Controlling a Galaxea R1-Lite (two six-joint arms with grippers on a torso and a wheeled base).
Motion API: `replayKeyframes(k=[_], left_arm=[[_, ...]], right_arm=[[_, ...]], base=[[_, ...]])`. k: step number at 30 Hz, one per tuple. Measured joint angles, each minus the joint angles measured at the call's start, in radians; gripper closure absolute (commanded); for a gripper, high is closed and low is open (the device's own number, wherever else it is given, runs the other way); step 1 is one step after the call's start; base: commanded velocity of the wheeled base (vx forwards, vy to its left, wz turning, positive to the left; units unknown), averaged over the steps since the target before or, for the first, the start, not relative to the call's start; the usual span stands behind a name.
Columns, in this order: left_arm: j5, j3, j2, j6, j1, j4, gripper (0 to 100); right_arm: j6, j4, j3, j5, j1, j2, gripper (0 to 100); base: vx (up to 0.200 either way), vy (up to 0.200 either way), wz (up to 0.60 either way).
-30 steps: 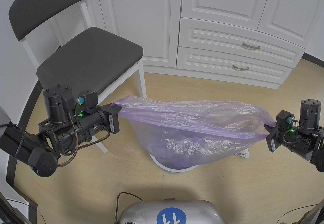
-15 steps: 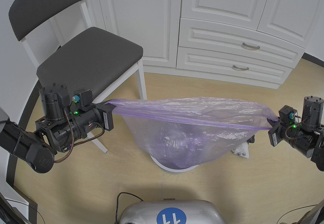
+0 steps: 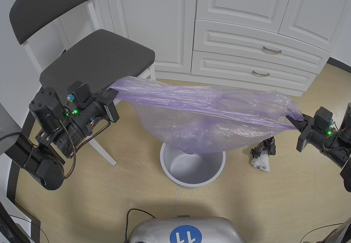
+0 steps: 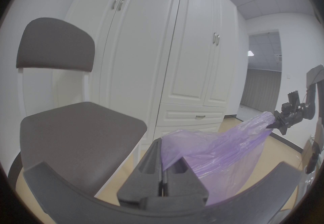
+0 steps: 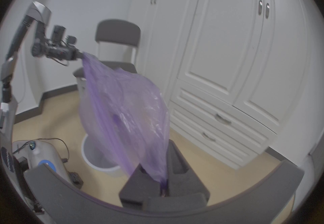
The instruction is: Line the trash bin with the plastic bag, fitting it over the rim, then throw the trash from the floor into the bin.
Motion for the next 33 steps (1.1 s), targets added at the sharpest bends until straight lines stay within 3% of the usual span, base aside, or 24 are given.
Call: replayKeyframes(k=[6,8,12,20,26,29,33], left_arm=[[-0.055,0.023,0.05,-0.004,-0.015,-0.073,100],[-0.071,0.027,0.061,-0.005,-0.034,-0.073,100],[-0.079,0.028,0.078,-0.01,-0.079,-0.074,100],[-0.08,0.019,0.104,-0.058,-0.185,-0.075,100],[-0.079,0.01,0.116,-0.104,-0.246,-0.076,100],[-0.079,0.009,0.121,-0.124,-0.27,-0.075,100],[-0.074,-0.001,0.133,-0.161,-0.296,-0.075,100]], right_arm=[[0.014,-0.113,0.045,0.23,-0.067,-0.004,100],[0.02,-0.133,0.054,0.266,-0.083,-0.002,100],[0.041,-0.144,0.058,0.277,-0.09,0.008,100],[0.142,-0.259,0.055,0.276,-0.014,0.071,100],[0.299,-0.403,0.054,0.249,0.112,0.178,100],[0.382,-0.414,0.039,0.178,0.186,0.231,100],[0.469,-0.415,-0.015,0.027,0.261,0.294,100]], base=[[0.0,0.0,0.0],[0.0,0.0,0.0],[0.0,0.0,0.0],[0.0,0.0,0.0],[0.0,0.0,0.0],[0.0,0.0,0.0],[0.0,0.0,0.0]])
